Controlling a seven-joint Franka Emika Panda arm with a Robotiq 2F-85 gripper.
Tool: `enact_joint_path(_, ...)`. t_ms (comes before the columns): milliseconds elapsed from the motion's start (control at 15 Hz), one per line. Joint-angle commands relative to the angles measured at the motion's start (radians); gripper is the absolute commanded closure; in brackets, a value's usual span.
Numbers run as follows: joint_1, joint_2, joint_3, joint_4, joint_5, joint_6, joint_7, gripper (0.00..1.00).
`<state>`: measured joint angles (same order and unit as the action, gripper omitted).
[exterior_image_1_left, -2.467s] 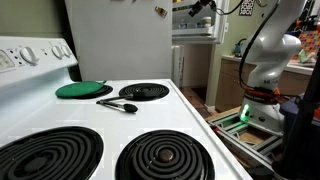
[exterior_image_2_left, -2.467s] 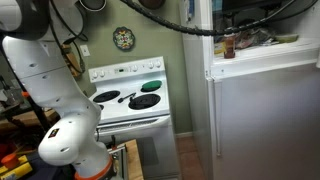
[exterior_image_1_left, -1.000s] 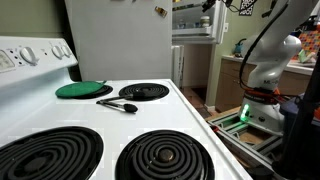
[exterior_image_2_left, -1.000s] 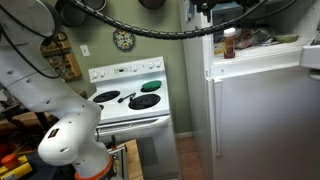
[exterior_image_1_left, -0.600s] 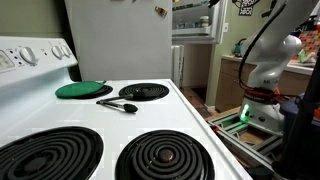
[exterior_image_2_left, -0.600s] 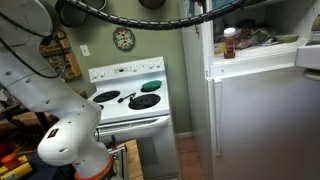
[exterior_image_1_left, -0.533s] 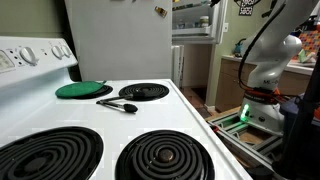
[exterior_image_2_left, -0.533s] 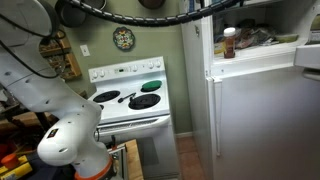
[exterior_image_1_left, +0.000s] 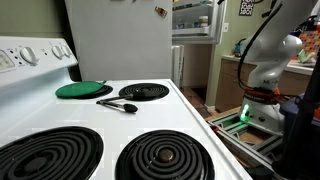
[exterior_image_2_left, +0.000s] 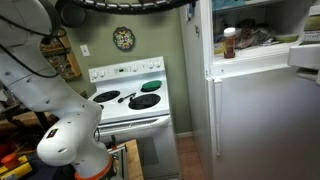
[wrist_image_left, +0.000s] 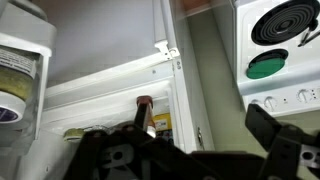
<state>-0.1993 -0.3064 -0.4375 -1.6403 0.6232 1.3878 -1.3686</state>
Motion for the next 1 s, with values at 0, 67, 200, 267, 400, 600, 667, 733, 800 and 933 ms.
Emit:
enact_joint_path(0,-0.030,0.026,-0.008,0.038,-0.022,0.071,0.030,0.00)
enact_joint_path(67,-0.039,0.030,-0.012,0.044,-0.019,0.105,0.045,0.00)
enact_joint_path(200,-0.055,0.036,-0.018,0.054,-0.028,0.179,0.070,0.00)
enact_joint_path(267,-0.060,0.039,-0.021,0.059,-0.033,0.209,0.082,0.00)
enact_joint_path(400,-0.070,0.046,-0.031,0.077,-0.047,0.239,0.100,0.00)
enact_joint_path(600,-0.079,0.058,-0.052,0.102,-0.065,0.252,0.127,0.00)
enact_joint_path(667,-0.080,0.069,-0.060,0.111,-0.056,0.263,0.142,0.00)
enact_joint_path(733,-0.081,0.081,-0.066,0.119,-0.045,0.275,0.157,0.00)
enact_joint_path(800,-0.083,0.091,-0.069,0.127,-0.049,0.293,0.165,0.00)
enact_joint_path(933,-0.083,0.113,-0.074,0.138,-0.034,0.344,0.185,0.00)
